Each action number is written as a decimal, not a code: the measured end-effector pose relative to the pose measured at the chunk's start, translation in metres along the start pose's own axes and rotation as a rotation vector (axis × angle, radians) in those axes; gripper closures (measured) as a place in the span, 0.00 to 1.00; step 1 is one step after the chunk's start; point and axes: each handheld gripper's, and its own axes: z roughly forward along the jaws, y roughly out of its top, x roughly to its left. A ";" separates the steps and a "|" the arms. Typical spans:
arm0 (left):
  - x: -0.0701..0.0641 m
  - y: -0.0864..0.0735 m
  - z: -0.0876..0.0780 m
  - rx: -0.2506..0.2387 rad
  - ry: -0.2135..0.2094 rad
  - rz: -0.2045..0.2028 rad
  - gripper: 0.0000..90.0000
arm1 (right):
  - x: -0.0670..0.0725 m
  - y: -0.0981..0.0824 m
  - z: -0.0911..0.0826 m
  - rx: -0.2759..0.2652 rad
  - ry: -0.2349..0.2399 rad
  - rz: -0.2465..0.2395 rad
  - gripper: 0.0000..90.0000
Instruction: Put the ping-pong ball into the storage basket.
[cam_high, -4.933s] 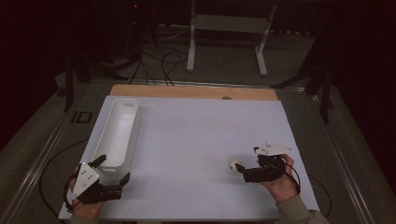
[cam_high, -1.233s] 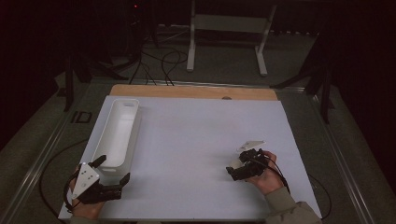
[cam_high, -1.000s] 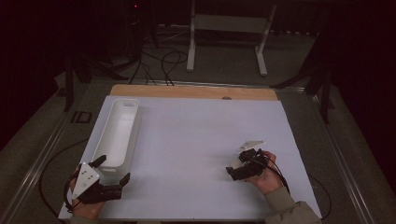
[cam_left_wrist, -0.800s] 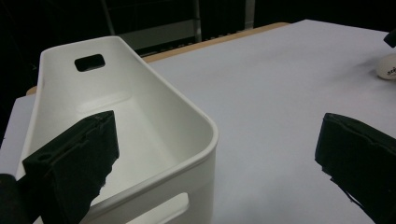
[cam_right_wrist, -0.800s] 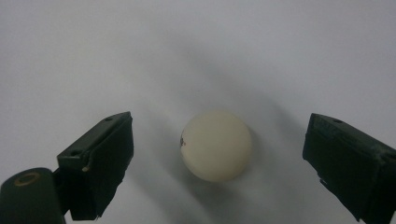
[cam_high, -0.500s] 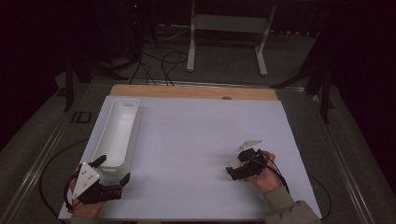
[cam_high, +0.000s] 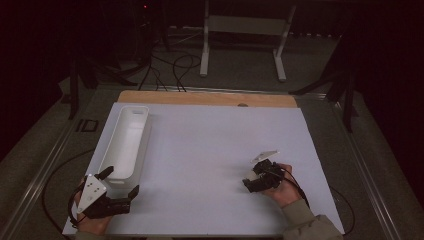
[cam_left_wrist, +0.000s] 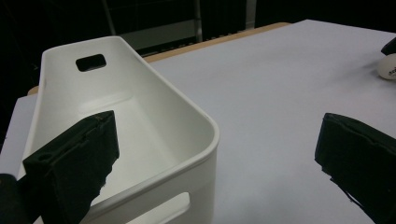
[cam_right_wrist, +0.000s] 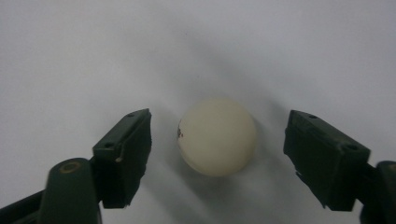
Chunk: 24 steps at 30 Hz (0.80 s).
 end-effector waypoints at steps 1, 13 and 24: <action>0.000 0.000 0.000 0.000 0.000 0.000 0.00 | 0.000 0.000 0.000 0.002 0.000 -0.004 0.29; 0.000 0.000 0.000 0.000 0.000 0.001 0.00 | 0.000 0.000 0.005 0.037 -0.009 -0.001 0.51; 0.000 0.000 0.000 -0.001 0.000 0.001 0.00 | 0.002 -0.001 0.002 0.026 -0.014 -0.015 0.56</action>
